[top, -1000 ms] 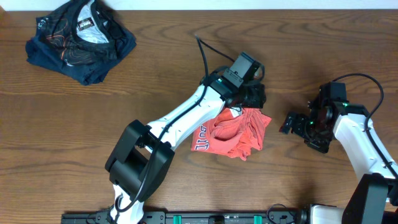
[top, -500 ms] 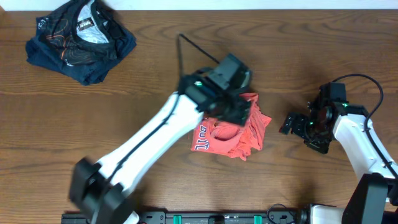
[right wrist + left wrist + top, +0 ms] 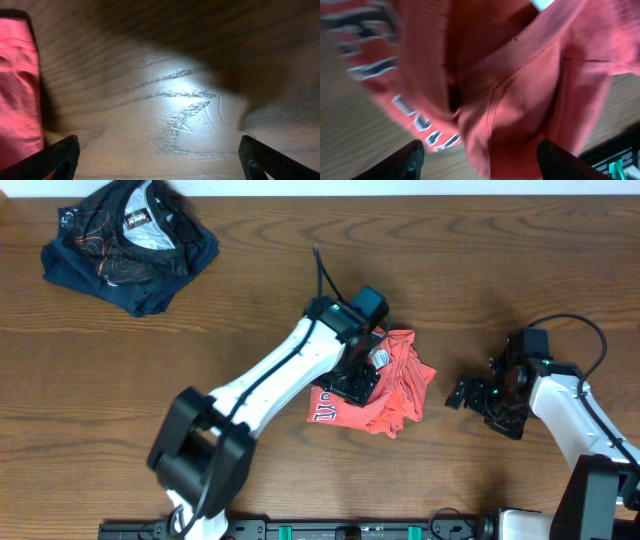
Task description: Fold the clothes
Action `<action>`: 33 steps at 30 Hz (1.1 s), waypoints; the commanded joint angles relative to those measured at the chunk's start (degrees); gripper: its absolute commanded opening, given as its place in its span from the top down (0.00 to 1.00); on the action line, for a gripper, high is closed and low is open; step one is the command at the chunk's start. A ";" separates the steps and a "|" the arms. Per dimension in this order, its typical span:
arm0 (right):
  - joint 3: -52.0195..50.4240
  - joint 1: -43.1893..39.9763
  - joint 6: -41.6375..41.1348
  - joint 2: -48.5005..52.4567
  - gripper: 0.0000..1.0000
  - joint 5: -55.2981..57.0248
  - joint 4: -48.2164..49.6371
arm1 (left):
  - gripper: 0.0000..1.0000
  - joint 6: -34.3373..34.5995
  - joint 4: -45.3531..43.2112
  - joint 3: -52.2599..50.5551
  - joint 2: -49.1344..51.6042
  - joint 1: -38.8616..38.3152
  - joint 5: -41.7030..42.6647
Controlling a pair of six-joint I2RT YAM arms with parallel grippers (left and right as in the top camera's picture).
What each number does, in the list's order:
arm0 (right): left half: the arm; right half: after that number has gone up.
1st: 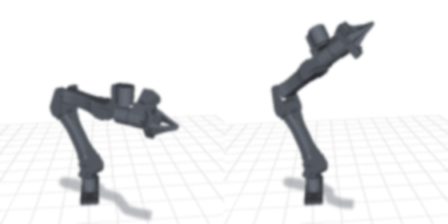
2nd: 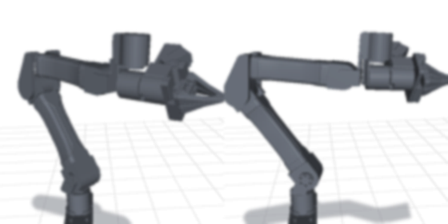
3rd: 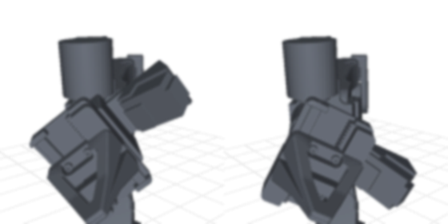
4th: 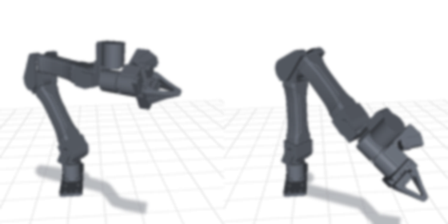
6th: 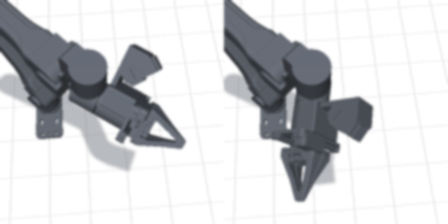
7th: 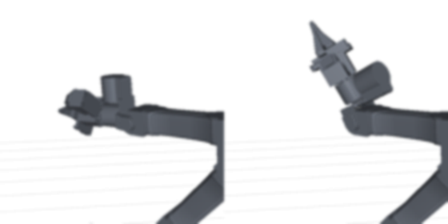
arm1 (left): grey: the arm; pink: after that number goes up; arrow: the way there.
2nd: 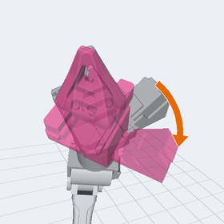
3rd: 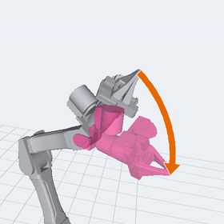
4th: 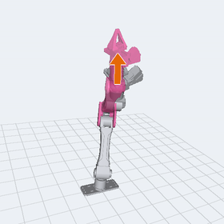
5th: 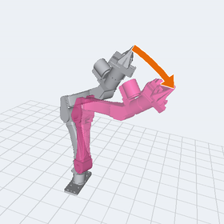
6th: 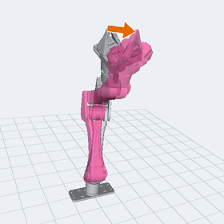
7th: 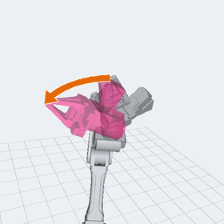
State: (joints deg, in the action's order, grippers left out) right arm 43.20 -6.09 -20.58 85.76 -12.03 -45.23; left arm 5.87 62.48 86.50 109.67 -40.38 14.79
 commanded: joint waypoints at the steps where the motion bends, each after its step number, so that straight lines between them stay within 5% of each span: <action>1: -0.63 0.52 -0.61 -0.24 0.01 -0.22 0.68 | 0.29 -2.45 -0.17 -0.63 1.79 -0.04 4.20; 13: -0.63 0.52 -0.61 -0.24 0.01 -0.22 1.14 | 0.46 -2.45 -0.35 -0.61 1.62 -0.39 4.26; 20: -0.63 0.52 -0.63 -0.24 0.01 -0.22 1.49 | 0.73 -2.47 -0.37 -0.61 -1.18 -2.08 4.26; 33: -0.63 0.52 -0.66 -0.24 0.01 -0.24 1.75 | 0.94 -2.43 -0.15 -0.63 -2.10 -7.78 6.03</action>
State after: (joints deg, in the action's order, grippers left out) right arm 42.89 -6.09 -20.58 85.76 -12.03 -43.62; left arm 4.01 61.93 85.93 108.64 -47.40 19.27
